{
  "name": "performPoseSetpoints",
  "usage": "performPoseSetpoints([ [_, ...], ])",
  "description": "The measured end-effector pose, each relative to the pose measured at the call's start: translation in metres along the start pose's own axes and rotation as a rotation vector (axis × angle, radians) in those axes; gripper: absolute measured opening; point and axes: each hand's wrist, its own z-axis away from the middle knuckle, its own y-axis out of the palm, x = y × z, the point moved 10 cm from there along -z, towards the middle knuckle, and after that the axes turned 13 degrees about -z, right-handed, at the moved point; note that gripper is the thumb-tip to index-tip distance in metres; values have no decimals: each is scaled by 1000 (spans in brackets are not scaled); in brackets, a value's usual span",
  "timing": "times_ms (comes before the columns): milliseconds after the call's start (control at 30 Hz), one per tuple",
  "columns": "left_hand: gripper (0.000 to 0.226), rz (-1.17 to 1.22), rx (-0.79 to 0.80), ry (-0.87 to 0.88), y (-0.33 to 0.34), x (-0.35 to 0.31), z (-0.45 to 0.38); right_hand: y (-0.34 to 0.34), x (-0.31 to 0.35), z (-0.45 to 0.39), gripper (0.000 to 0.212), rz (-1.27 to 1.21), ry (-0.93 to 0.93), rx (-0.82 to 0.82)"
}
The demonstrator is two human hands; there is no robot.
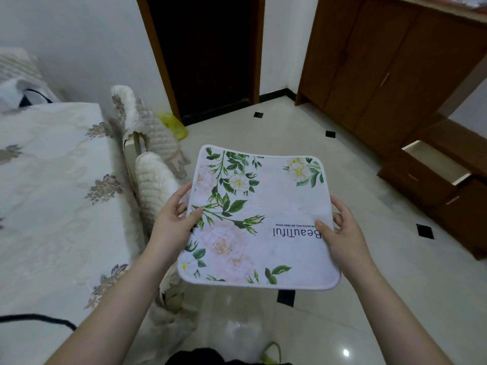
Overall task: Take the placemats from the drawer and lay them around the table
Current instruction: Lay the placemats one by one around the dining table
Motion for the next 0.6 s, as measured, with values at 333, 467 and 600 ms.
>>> performPoseSetpoints([
  [333,57,54,-177,-99,-56,26,-53,97,7,-96,59,25,-17,205],
  [467,55,72,-289,-111,-97,34,-76,158,8,-131,59,64,-13,277],
  [600,56,83,-371,-147,-142,46,-94,225,20,-159,60,91,-28,365],
])
